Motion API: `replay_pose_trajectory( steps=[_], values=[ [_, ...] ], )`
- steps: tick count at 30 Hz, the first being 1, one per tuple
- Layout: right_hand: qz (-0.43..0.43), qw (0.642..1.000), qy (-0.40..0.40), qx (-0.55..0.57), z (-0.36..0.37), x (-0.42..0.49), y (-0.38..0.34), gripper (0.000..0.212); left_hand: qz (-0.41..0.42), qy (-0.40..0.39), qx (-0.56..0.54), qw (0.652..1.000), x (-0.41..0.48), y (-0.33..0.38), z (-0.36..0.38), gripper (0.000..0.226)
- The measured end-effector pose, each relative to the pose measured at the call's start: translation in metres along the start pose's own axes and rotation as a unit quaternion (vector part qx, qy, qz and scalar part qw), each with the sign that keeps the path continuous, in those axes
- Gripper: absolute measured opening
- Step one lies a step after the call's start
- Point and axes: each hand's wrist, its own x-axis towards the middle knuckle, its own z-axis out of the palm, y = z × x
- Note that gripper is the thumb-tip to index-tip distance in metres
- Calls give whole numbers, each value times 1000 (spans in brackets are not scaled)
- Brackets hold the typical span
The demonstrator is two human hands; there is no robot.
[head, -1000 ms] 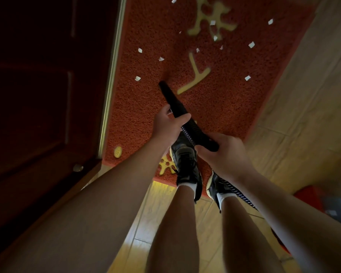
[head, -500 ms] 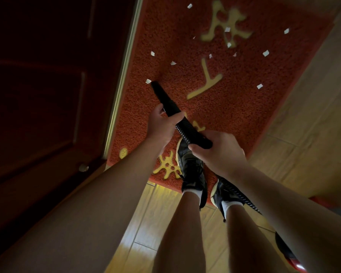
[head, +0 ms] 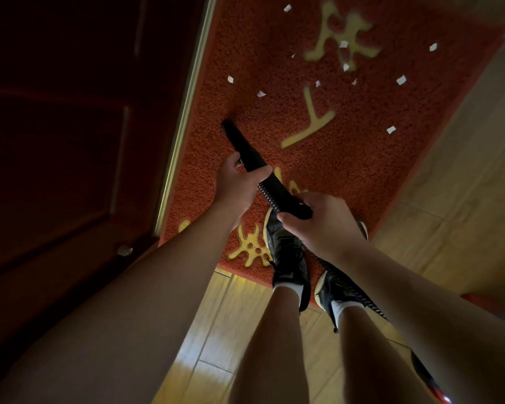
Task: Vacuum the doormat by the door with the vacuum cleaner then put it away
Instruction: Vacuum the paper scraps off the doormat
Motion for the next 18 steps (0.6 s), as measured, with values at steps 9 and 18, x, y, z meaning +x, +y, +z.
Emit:
replay_pose_trajectory(
  steps=[9, 18],
  values=[
    [10, 1000, 7, -1, -1, -1, -5, 25, 0, -3, -8, 1000, 3, 2, -3, 52],
    [13, 1000, 27, 4, -15, 11, -15, 27, 20, -15, -1, 1000, 18, 26, 2, 61]
  ],
)
